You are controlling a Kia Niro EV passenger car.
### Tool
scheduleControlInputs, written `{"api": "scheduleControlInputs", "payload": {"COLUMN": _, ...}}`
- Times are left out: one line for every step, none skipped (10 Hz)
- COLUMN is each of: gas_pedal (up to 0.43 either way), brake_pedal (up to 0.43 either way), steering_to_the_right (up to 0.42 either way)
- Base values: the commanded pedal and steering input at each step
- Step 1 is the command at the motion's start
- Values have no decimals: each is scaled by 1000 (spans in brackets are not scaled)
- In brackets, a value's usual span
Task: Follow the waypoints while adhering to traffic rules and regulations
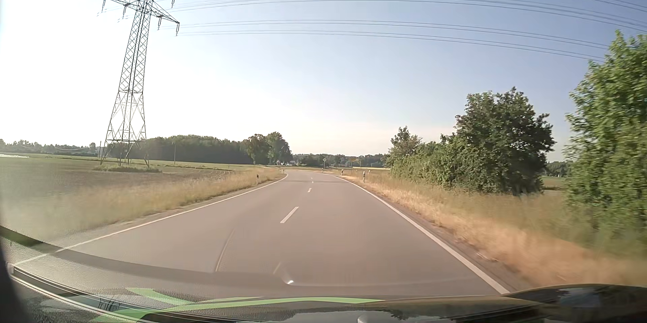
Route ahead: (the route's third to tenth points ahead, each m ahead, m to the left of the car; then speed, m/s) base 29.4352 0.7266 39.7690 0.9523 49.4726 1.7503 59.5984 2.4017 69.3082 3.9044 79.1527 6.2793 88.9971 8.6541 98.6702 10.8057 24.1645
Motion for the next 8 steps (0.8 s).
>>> {"api": "scheduleControlInputs", "payload": {"gas_pedal": 220, "brake_pedal": 0, "steering_to_the_right": -12}}
{"api": "scheduleControlInputs", "payload": {"gas_pedal": 209, "brake_pedal": 0, "steering_to_the_right": -12}}
{"api": "scheduleControlInputs", "payload": {"gas_pedal": 197, "brake_pedal": 0, "steering_to_the_right": -12}}
{"api": "scheduleControlInputs", "payload": {"gas_pedal": 197, "brake_pedal": 0, "steering_to_the_right": -12}}
{"api": "scheduleControlInputs", "payload": {"gas_pedal": 197, "brake_pedal": 0, "steering_to_the_right": -12}}
{"api": "scheduleControlInputs", "payload": {"gas_pedal": 209, "brake_pedal": 0, "steering_to_the_right": -12}}
{"api": "scheduleControlInputs", "payload": {"gas_pedal": 228, "brake_pedal": 0, "steering_to_the_right": -12}}
{"api": "scheduleControlInputs", "payload": {"gas_pedal": 228, "brake_pedal": 0, "steering_to_the_right": -13}}
